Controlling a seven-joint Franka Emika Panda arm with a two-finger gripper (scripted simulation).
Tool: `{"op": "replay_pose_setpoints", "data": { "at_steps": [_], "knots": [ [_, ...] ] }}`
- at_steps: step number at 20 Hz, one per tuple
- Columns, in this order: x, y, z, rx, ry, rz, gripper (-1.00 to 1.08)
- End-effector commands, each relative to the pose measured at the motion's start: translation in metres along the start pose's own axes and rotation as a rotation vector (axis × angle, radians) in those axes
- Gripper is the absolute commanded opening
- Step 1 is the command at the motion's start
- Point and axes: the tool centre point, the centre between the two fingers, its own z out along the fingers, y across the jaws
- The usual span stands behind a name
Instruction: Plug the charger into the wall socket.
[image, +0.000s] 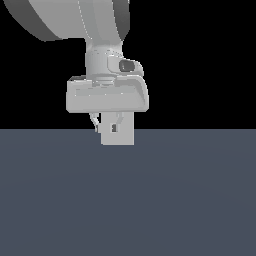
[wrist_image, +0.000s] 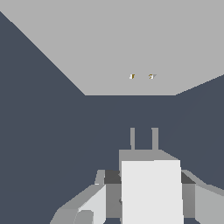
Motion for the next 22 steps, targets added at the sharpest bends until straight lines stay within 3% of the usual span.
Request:
{"op": "replay_pose_setpoints", "data": {
  "at_steps": [1,15,22],
  "knots": [
    [0.002,0.0,0.0,0.0,0.0,0.0,-1.0],
    [0.042,0.0,0.004,0.0,0.0,0.0,-1.0],
    [0.05,0.0,0.004,0.0,0.0,0.0,-1.0]
  ]
}}
